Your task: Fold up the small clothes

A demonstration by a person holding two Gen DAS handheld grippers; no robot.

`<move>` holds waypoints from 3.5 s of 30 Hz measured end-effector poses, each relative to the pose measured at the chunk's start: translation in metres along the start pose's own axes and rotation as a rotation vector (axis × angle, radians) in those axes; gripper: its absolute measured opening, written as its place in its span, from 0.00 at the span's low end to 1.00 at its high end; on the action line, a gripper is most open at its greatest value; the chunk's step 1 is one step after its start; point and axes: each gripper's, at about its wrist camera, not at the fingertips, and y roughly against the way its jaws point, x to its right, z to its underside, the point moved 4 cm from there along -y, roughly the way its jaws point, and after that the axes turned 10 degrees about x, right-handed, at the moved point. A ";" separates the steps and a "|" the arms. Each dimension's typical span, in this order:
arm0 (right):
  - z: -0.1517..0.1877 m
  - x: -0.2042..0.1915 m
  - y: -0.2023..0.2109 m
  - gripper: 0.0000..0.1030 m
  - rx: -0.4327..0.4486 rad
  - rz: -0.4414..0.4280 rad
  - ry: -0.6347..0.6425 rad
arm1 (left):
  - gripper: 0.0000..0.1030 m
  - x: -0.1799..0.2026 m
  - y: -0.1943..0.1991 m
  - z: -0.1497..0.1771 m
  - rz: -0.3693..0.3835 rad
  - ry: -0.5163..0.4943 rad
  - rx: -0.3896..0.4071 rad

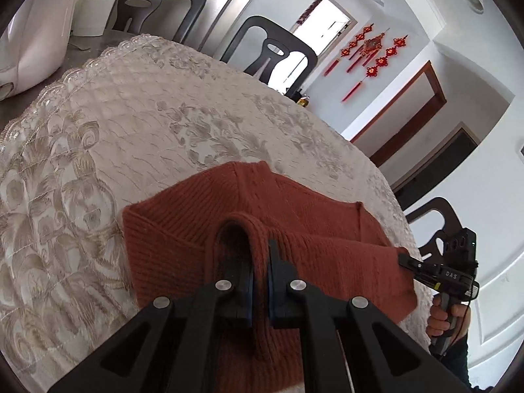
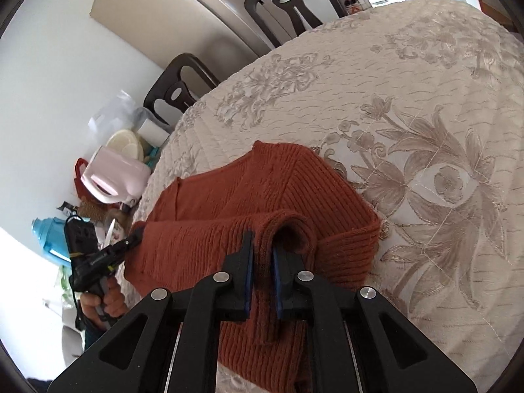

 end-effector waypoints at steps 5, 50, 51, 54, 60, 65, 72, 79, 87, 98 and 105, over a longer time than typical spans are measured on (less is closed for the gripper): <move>0.004 -0.017 0.002 0.12 -0.033 -0.036 0.087 | 0.08 0.016 0.004 0.001 0.042 -0.056 -0.023; 0.021 -0.010 0.024 0.41 0.054 0.162 0.164 | 0.43 0.002 0.015 0.006 -0.175 -0.144 0.014; 0.026 -0.011 0.026 0.41 0.055 0.168 0.177 | 0.43 0.003 0.016 0.009 -0.176 -0.160 0.012; 0.039 -0.013 0.030 0.27 0.060 0.229 0.241 | 0.43 0.007 0.015 0.019 -0.223 -0.244 0.012; 0.045 -0.012 0.039 0.27 0.065 0.292 0.278 | 0.43 0.011 0.021 0.022 -0.261 -0.277 0.009; 0.044 -0.029 0.053 0.27 0.118 0.317 0.320 | 0.43 0.026 0.039 0.025 -0.288 -0.298 0.049; 0.061 -0.073 0.031 0.27 0.103 0.213 0.417 | 0.43 0.080 0.036 0.039 -0.191 -0.369 0.070; 0.078 -0.078 -0.002 0.27 0.050 0.231 0.461 | 0.43 0.102 0.005 0.057 -0.164 -0.418 0.000; 0.085 -0.084 0.003 0.27 0.036 0.262 0.512 | 0.44 0.110 -0.005 0.075 -0.161 -0.463 -0.037; 0.081 -0.084 0.000 0.27 0.033 0.255 0.486 | 0.45 0.122 -0.015 0.081 -0.142 -0.464 -0.054; 0.088 -0.082 0.005 0.27 0.040 0.246 0.490 | 0.46 0.120 -0.012 0.083 -0.132 -0.459 -0.049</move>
